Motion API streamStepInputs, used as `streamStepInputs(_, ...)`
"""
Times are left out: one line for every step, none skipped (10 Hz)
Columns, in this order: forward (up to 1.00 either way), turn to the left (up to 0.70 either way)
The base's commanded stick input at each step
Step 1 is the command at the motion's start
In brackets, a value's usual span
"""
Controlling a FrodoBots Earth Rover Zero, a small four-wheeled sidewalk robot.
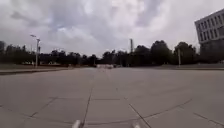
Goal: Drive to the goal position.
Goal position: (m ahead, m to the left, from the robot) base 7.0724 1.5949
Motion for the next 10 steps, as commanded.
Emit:
streamStepInputs(0.85,0.00)
streamStepInputs(0.85,0.00)
streamStepInputs(0.85,0.00)
streamStepInputs(0.85,0.00)
streamStepInputs(0.85,0.00)
streamStepInputs(0.85,0.00)
streamStepInputs(0.85,0.00)
streamStepInputs(0.85,0.00)
streamStepInputs(0.85,0.00)
streamStepInputs(0.85,-0.03)
